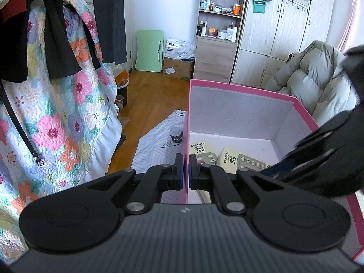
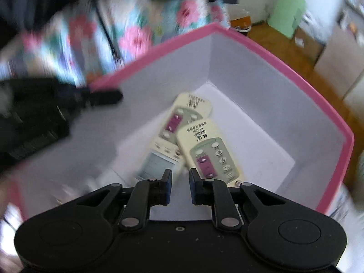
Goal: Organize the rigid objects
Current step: 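Return the right gripper to the table and grasp a small white charger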
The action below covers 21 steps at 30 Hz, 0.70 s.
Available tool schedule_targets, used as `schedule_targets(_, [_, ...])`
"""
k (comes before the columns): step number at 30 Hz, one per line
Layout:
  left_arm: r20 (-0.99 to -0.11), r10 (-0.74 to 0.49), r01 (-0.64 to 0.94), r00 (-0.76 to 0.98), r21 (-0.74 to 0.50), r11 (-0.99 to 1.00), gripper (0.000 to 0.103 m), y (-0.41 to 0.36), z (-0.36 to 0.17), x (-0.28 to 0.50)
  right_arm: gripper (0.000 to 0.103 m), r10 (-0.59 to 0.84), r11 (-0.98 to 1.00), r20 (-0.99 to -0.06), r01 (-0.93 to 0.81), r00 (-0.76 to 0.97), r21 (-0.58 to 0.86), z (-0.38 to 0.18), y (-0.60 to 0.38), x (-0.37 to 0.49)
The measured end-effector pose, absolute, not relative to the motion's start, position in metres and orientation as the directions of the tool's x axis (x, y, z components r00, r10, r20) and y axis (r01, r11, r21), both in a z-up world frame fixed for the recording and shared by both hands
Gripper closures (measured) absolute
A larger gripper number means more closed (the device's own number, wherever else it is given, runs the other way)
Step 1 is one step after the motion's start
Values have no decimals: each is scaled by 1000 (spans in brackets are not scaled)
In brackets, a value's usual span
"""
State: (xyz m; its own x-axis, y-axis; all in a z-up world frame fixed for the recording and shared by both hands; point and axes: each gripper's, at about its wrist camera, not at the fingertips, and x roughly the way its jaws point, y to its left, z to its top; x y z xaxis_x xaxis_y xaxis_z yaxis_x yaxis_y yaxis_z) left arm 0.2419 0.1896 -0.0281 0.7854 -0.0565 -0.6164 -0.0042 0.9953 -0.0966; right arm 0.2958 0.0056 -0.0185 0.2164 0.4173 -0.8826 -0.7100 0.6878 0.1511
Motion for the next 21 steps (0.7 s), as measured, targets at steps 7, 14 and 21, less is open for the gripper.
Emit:
schedule_targets(7, [-619, -50, -2, 784, -82, 997, 99, 190, -27, 242, 80, 606, 720, -724, -614, 330, 322, 38, -76, 257])
schedule_targets(14, [-608, -31, 7, 793, -42, 999, 99, 184, -25, 240, 73, 550, 812, -702, -488, 452, 322, 63, -156, 209])
schedule_targets(21, [-608, -27, 7, 793, -35, 999, 99, 183, -24, 241, 63, 450, 886, -755, -341, 478, 312, 28, -210, 181])
